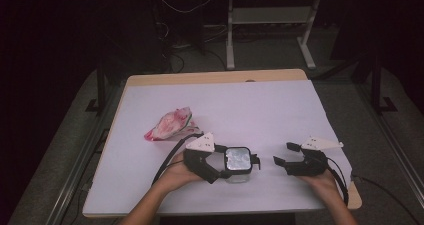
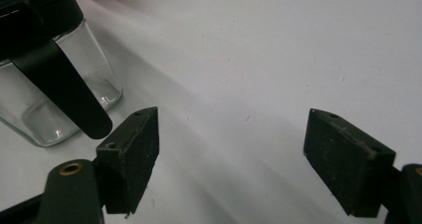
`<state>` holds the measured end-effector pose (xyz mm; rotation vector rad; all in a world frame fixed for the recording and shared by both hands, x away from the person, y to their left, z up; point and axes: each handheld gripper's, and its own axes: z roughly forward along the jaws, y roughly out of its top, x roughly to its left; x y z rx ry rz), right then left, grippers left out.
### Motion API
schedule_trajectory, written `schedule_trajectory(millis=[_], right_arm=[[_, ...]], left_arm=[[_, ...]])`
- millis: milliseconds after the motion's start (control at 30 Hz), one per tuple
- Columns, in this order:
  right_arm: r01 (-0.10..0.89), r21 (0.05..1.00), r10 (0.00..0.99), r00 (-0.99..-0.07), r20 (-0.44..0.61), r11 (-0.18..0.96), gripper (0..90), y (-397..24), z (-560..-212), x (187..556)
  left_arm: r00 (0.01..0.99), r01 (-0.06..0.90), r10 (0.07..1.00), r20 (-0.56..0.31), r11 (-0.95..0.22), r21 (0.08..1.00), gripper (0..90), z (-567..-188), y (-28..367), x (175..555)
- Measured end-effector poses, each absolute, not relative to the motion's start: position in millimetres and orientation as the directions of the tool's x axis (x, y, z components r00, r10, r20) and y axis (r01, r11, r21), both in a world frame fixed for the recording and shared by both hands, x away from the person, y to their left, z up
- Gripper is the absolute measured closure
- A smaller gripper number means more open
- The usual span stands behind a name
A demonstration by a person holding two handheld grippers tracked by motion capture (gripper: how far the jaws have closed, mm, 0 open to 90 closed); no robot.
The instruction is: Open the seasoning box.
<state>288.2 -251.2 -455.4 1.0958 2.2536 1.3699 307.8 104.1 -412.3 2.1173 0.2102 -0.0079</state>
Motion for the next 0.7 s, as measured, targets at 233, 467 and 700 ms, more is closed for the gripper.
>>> schedule_trajectory(millis=[233, 467, 700], right_arm=[[0.458, 0.85, 0.728, -0.671, 0.138, 0.26, 21.7, -251.4, -455.4, 288.4], [0.457, 0.85, 0.727, -0.672, 0.137, 0.262, 21.7, -251.2, -455.4, 288.3], [0.458, 0.85, 0.727, -0.672, 0.14, 0.261, 21.7, -251.4, -455.4, 288.3]], left_arm=[[0.986, 0.14, 0.148, -0.074, -0.517, 0.844, 17.3, -407.9, 103.4, 307.2], [0.987, 0.13, 0.15, -0.062, -0.5, 0.857, 17.5, -403.3, 103.9, 306.0], [0.987, 0.125, 0.15, -0.057, -0.492, 0.862, 17.9, -400.1, 103.1, 305.4]])
